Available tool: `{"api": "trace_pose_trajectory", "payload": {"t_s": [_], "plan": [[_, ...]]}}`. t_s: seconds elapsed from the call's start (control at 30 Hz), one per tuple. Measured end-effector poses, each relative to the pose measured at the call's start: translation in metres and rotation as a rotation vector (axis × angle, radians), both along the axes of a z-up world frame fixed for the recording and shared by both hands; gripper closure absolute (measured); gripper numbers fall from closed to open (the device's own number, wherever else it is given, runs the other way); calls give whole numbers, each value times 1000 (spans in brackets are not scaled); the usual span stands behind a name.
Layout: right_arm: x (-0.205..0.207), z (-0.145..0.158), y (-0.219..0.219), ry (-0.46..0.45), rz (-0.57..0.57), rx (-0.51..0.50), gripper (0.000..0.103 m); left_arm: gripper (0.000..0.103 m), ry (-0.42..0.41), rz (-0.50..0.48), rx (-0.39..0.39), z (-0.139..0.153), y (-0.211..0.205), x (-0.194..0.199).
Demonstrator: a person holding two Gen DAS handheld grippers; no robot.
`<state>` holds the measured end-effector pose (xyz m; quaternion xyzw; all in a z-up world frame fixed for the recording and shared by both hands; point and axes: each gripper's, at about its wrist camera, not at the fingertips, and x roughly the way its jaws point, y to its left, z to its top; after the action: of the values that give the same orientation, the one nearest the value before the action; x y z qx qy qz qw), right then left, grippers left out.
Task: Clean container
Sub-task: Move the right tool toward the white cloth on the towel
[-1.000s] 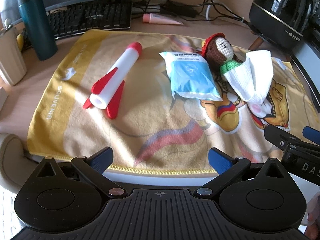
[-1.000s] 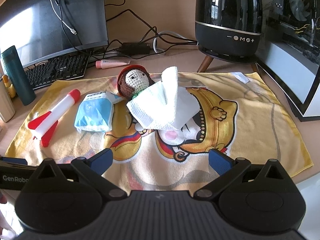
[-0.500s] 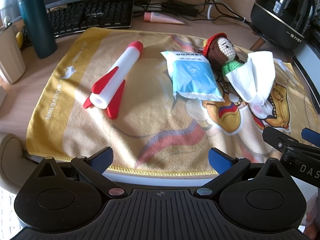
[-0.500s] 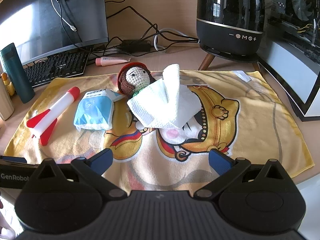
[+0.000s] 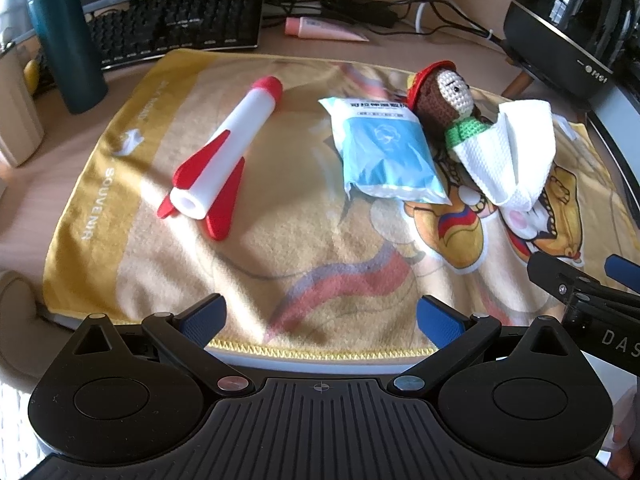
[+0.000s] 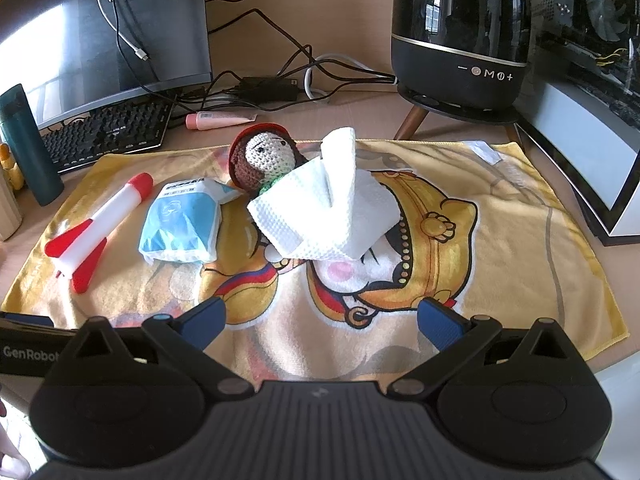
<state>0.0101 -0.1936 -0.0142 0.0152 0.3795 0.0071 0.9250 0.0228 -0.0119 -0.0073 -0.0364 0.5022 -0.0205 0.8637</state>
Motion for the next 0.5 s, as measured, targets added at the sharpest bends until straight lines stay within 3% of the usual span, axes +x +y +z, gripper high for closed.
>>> {"api": "trace_pose_trajectory", "payload": {"t_s": [0.5], "plan": [[20, -3, -2, -4, -1, 7, 0, 0, 18, -5, -1, -5, -1, 20]]}}
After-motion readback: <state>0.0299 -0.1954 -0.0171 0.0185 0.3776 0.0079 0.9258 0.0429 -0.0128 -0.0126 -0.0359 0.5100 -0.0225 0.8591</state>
